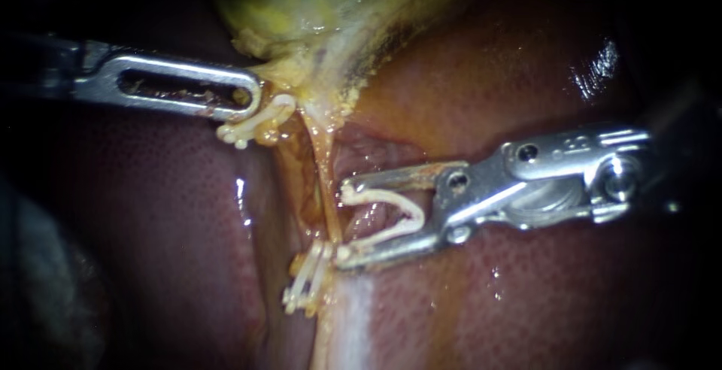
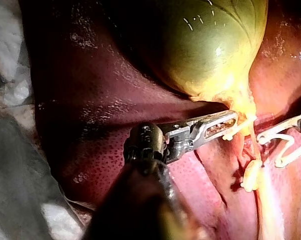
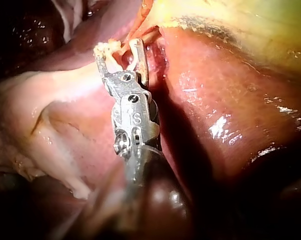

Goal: Clipping first clip right tube

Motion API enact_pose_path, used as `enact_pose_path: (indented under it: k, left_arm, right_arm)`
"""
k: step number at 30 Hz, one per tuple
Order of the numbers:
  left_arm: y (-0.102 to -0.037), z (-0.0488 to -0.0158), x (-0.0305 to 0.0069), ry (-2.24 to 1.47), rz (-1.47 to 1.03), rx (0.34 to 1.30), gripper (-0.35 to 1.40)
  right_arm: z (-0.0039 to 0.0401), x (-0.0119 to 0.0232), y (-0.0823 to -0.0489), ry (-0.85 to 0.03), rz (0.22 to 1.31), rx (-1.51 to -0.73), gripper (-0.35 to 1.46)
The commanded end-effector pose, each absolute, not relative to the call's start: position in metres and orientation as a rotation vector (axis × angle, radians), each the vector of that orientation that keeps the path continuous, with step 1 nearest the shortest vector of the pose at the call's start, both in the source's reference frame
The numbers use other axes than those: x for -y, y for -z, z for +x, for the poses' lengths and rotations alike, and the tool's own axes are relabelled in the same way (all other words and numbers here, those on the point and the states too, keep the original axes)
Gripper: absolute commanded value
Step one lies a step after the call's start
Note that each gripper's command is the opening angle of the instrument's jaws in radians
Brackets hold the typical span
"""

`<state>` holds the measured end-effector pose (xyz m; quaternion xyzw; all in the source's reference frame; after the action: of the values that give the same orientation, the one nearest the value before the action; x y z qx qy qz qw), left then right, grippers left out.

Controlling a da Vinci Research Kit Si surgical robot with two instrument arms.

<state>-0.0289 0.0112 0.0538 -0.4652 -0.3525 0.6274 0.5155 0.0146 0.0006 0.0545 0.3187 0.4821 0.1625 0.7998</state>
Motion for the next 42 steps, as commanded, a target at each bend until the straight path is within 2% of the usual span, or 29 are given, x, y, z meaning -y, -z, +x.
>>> enact_pose_path:
  k: [1,15,31,42]
  left_arm:
    - [-0.0538,-0.0289,-0.0112,-1.507,-1.117,0.846,-0.35]
    - [-0.0538,-0.0289,-0.0112,-1.507,-1.118,0.846,-0.35]
    - [-0.0538,-0.0289,-0.0112,-1.507,-1.117,0.846,-0.35]
    - [-0.0538,-0.0289,-0.0112,-1.507,-1.118,0.846,-0.35]
  right_arm:
    - [0.0147,-0.0007,-0.0546,-0.354,0.685,-1.035,0.48]
    - [0.0161,0.0001,-0.0565,-0.4,0.726,-1.05,0.48]
    - [0.0168,0.0014,-0.0583,-0.393,0.759,-1.038,0.48]
    - [0.0174,0.0021,-0.0567,-0.379,0.871,-1.142,0.46]
